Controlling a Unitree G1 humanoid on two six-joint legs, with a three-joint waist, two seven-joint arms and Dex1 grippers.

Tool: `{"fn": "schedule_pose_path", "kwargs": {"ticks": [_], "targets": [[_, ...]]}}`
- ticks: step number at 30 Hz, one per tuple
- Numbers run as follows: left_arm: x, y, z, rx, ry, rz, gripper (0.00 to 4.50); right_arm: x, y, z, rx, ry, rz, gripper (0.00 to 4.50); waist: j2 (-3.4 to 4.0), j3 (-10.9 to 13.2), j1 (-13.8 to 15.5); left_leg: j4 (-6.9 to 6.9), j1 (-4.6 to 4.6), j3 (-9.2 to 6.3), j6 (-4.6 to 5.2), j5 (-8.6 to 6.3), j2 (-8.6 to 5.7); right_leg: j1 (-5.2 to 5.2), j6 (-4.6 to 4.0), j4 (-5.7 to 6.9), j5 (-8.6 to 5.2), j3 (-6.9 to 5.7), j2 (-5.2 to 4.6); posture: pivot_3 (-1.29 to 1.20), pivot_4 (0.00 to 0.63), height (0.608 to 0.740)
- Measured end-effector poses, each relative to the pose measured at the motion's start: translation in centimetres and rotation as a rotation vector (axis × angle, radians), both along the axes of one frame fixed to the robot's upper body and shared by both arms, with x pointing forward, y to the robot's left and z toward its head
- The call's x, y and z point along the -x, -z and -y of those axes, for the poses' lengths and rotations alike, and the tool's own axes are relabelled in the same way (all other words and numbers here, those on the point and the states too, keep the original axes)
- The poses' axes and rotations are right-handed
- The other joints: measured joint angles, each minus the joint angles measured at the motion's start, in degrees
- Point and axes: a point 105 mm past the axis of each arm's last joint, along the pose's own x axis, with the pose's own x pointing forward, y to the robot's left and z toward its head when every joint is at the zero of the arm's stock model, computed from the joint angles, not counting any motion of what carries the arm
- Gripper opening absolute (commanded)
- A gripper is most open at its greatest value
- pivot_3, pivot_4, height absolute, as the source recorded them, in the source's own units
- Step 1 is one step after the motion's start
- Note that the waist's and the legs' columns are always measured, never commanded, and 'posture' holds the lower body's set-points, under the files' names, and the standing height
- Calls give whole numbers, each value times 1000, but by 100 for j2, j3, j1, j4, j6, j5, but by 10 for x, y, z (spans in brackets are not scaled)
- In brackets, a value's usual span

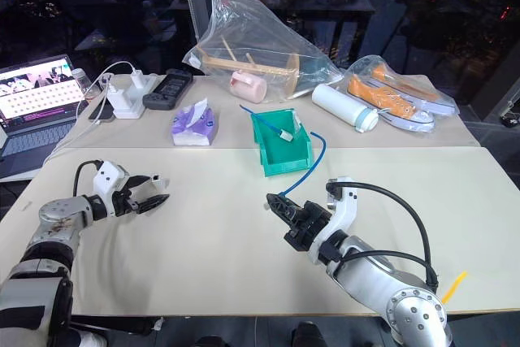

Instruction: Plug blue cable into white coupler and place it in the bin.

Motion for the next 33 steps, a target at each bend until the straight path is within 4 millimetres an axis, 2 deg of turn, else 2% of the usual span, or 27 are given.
{"fn": "schedule_pose_path", "kwargs": {"ticks": [7,10,12,17,18,19,23,27,28,29,30,33], "targets": [[-8,-4,4,-42,15,-28,4428,0,1,3,14,5,-3,0,0,0,5,1,-2,-1,0,0,0,0,1,1,0,-1,-1,0,150,740],[-11,-6,6,-61,17,-35,3771,1,3,4,19,12,-10,0,-1,0,5,1,-3,-2,0,0,0,0,1,1,0,-2,0,0,150,740],[-13,-6,9,-68,26,-39,2960,1,3,5,23,18,-12,0,-1,0,0,1,-2,-2,0,0,0,0,1,1,0,-2,0,0,150,740],[-14,-4,16,-55,41,-47,1465,0,2,8,30,28,-7,0,-1,0,-2,1,-1,-1,0,0,0,0,1,2,0,-1,0,0,150,740],[-14,-3,17,-49,43,-47,1013,0,2,8,30,28,-7,0,-1,0,-2,2,-1,-2,0,0,0,0,1,3,0,-2,0,0,150,740],[-14,-3,17,-47,43,-46,887,0,2,9,30,29,-7,0,-1,0,-1,2,-1,-2,0,0,0,0,1,3,0,-2,0,0,150,740],[-14,-2,20,-36,48,-46,886,0,1,9,33,30,-3,0,-1,0,8,3,-2,-2,0,0,0,1,1,3,0,-2,-1,0,150,740],[-9,0,47,35,186,-55,886,-1,-3,8,33,25,15,0,-1,0,48,5,-7,-2,0,0,-1,1,2,3,1,-2,-1,0,150,740],[-8,1,65,80,249,-63,886,-2,-4,8,32,24,18,0,-2,0,76,5,-10,-2,0,0,-1,1,3,3,1,-2,-1,0,150,740],[-7,1,73,99,283,-64,886,-2,-4,8,32,25,18,0,-1,0,82,4,-11,-2,0,0,-1,1,4,3,2,-3,-1,0,150,740],[-3,2,94,137,357,-80,886,-2,-3,9,33,28,17,0,-2,0,83,5,-17,-2,2,-1,-1,0,6,4,3,-2,-1,0,150,740],[6,1,137,173,488,-102,886,-3,-4,10,34,39,16,0,-4,1,58,5,-30,-2,6,-4,-1,-8,8,3,5,-2,-1,0,150,740]]}}
